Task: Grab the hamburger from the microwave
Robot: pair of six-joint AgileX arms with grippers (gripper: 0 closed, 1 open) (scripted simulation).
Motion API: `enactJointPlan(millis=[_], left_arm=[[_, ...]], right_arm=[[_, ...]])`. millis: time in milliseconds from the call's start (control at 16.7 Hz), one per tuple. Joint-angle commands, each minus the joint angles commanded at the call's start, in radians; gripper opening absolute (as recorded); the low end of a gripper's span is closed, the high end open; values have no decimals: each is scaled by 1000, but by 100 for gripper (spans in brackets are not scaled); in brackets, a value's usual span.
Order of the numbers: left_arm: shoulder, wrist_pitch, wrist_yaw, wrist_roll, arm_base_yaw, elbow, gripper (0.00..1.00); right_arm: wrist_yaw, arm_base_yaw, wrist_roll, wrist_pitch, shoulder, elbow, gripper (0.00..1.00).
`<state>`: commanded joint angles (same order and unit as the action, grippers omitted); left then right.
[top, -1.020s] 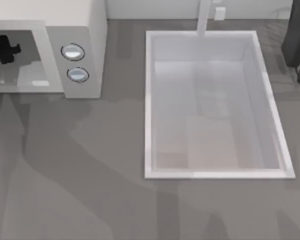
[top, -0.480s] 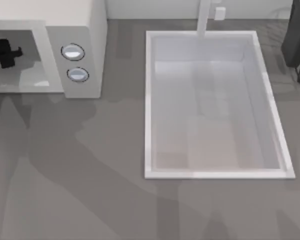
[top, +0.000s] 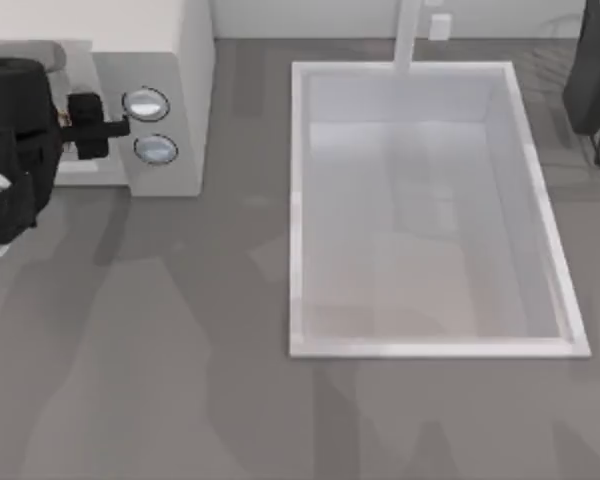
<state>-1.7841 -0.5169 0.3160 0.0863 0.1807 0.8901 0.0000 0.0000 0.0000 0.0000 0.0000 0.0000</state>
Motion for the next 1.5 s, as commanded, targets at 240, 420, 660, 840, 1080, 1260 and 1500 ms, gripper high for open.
enactJointPlan(millis=[240, 420, 660, 840, 1080, 1260, 1500], left_arm=[[302, 95, 68, 41, 178, -182, 0], [441, 149, 107, 65, 277, -284, 0], [483, 168, 120, 73, 312, -320, 0], [475, 164, 119, 70, 307, -319, 0], [367, 52, 122, 72, 314, -344, 0], [212, -143, 124, 73, 319, -384, 0], [-1, -468, 121, 72, 320, -454, 0]], right_arm=[[0, 0, 0, 0, 0, 0, 100], [0, 0, 0, 0, 0, 0, 100], [0, 0, 0, 0, 0, 0, 100], [0, 0, 0, 0, 0, 0, 100], [0, 0, 0, 0, 0, 0, 100], [0, 0, 0, 0, 0, 0, 100], [0, 0, 0, 0, 0, 0, 100]])
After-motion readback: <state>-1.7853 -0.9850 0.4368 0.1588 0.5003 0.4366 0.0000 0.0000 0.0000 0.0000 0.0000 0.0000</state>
